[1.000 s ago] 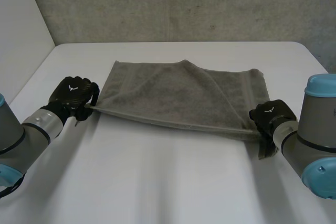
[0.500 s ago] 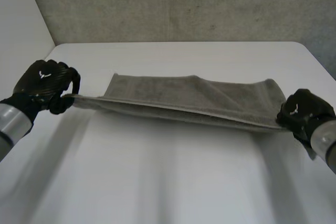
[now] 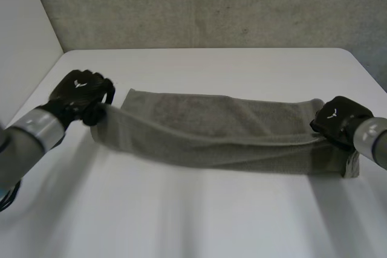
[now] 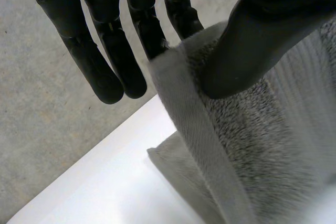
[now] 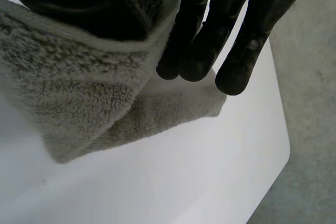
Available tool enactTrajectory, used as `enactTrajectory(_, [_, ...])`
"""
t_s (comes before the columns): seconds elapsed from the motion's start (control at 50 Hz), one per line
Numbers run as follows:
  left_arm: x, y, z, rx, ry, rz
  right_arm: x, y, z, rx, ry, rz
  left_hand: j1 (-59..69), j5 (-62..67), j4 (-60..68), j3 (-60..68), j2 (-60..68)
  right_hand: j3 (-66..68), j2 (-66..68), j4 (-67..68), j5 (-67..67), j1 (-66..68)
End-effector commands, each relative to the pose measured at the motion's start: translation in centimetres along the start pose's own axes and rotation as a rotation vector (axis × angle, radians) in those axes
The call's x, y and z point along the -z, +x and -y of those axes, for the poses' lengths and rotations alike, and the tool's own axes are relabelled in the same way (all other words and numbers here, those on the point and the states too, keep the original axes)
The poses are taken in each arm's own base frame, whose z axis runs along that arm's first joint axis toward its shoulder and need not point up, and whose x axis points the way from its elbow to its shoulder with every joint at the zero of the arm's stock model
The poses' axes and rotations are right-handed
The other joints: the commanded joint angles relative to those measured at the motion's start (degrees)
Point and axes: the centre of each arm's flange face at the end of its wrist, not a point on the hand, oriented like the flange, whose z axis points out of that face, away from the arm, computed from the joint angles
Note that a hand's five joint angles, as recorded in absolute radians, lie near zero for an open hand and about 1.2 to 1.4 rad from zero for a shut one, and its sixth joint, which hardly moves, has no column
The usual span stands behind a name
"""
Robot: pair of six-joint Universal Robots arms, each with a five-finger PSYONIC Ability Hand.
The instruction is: Fold the towel.
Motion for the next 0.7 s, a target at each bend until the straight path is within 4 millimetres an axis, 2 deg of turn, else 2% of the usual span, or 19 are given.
enactTrajectory(0.02, [-6.0, -0.8, -0.4, -0.029, 0.003, 0.102, -5.5, 1.1, 0.3, 0.005, -0.009, -0.054, 2.24, 1.47, 2.07, 0.69, 1.89, 2.92, 3.26, 3.02, 2.66, 3.52])
enactTrajectory(0.04, [-7.1, -1.0, -0.3, -0.032, 0.011, 0.111, -5.5, 1.1, 0.3, 0.005, -0.009, -0.054, 2.24, 1.47, 2.07, 0.69, 1.89, 2.92, 3.26, 3.02, 2.66, 3.52])
enactTrajectory(0.06, [-7.1, -1.0, -0.3, -0.032, 0.012, 0.111, -6.4, 1.2, 0.6, 0.010, 0.006, -0.071, 2.24, 1.47, 2.07, 0.69, 1.89, 2.92, 3.26, 3.02, 2.66, 3.52])
enactTrajectory(0.1, [-9.4, -0.7, 0.2, -0.047, 0.049, 0.112, -7.3, 1.3, 1.1, 0.020, 0.025, -0.092, 2.24, 1.47, 2.07, 0.69, 1.89, 2.92, 3.26, 3.02, 2.66, 3.52])
enactTrajectory(0.12, [-9.4, -0.7, 0.2, -0.047, 0.049, 0.112, -8.3, 1.3, 1.4, 0.031, 0.042, -0.113, 2.24, 1.47, 2.07, 0.69, 1.89, 2.92, 3.26, 3.02, 2.66, 3.52])
enactTrajectory(0.14, [-10.5, -0.4, 0.4, -0.054, 0.069, 0.117, -8.3, 1.3, 1.4, 0.031, 0.042, -0.114, 2.24, 1.47, 2.07, 0.69, 1.89, 2.92, 3.26, 3.02, 2.66, 3.52])
enactTrajectory(0.16, [-11.6, -0.4, 0.3, -0.059, 0.080, 0.134, -9.3, 1.5, 1.5, 0.036, 0.057, -0.138, 2.24, 1.47, 2.07, 0.69, 1.89, 2.92, 3.26, 3.02, 2.66, 3.52])
enactTrajectory(0.28, [-13.9, -0.7, -0.6, -0.060, 0.075, 0.175, -12.8, 2.3, 1.7, 0.056, 0.072, -0.248, 2.24, 1.47, 2.07, 0.69, 1.89, 2.92, 3.26, 3.02, 2.66, 3.52])
enactTrajectory(0.32, [-15.1, 0.0, -1.6, -0.057, 0.064, 0.160, -13.7, 2.2, 1.5, 0.058, 0.071, -0.257, 2.24, 1.47, 2.07, 0.69, 1.89, 2.92, 3.26, 3.02, 2.66, 3.52])
enactTrajectory(0.42, [-16.1, 0.8, -2.9, -0.054, 0.054, 0.149, -15.8, 2.1, 1.3, 0.064, 0.079, -0.272, 2.24, 1.47, 2.07, 0.69, 1.89, 2.92, 3.26, 3.02, 2.66, 3.52])
enactTrajectory(0.44, [-16.1, 0.9, -2.9, -0.054, 0.054, 0.149, -16.3, 2.1, 1.4, 0.066, 0.087, -0.280, 2.24, 1.47, 2.07, 0.69, 1.89, -6.01, -5.67, -5.91, -6.27, -5.41])
enactTrajectory(0.46, [-16.3, 1.1, -3.5, -0.053, 0.047, 0.148, -16.3, 2.1, 1.4, 0.066, 0.087, -0.280, 2.24, 1.47, 2.07, 0.69, 1.89, -6.10, -5.76, -6.00, -6.36, -5.50])
enactTrajectory(0.5, [-16.4, 1.2, -4.0, -0.051, 0.038, 0.148, -17.5, 2.0, 1.2, 0.066, 0.093, -0.294, 2.24, 1.47, 2.07, 0.69, 1.89, -44.07, -43.73, -43.97, -44.33, -43.47])
enactTrajectory(0.52, [-16.5, 1.5, -4.4, -0.050, 0.034, 0.143, -17.5, 2.0, 1.2, 0.066, 0.093, -0.294, 2.24, 1.47, 2.07, 0.69, 1.89, -44.29, -43.94, -44.19, -44.54, -43.68])
enactTrajectory(0.54, [-16.5, 1.5, -4.4, -0.050, 0.034, 0.143, -18.1, 2.1, 1.1, 0.063, 0.094, -0.306, 2.24, 1.47, 2.07, 0.69, 1.89, -66.44, -66.09, -66.34, -66.70, -65.83])
enactTrajectory(0.6, [-16.5, 1.9, -4.9, -0.048, 0.024, 0.139, -18.8, 2.6, 1.2, 0.062, 0.097, -0.338, -1.27, -2.04, -1.44, -2.82, -1.62, -67.08, -66.74, -66.98, -67.34, -66.48])
enactTrajectory(0.62, [-16.5, 2.3, -5.0, -0.046, 0.019, 0.132, -18.7, 3.1, 1.4, 0.055, 0.099, -0.353, -37.58, -38.34, -37.75, -39.12, -37.92, -67.08, -66.74, -66.98, -67.34, -66.48])
enactTrajectory(0.64, [-16.4, 2.6, -4.9, -0.046, 0.017, 0.127, -18.7, 3.1, 1.4, 0.055, 0.099, -0.353, -58.26, -59.02, -58.43, -59.80, -58.60, -67.08, -66.74, -66.98, -67.34, -66.48])
enactTrajectory(0.7, [-16.3, 3.2, -4.2, -0.047, 0.026, 0.117, -18.3, 4.0, 1.7, 0.040, 0.106, -0.378, -63.00, -63.76, -63.17, -64.54, -63.35, -67.08, -66.74, -66.98, -67.34, -66.48])
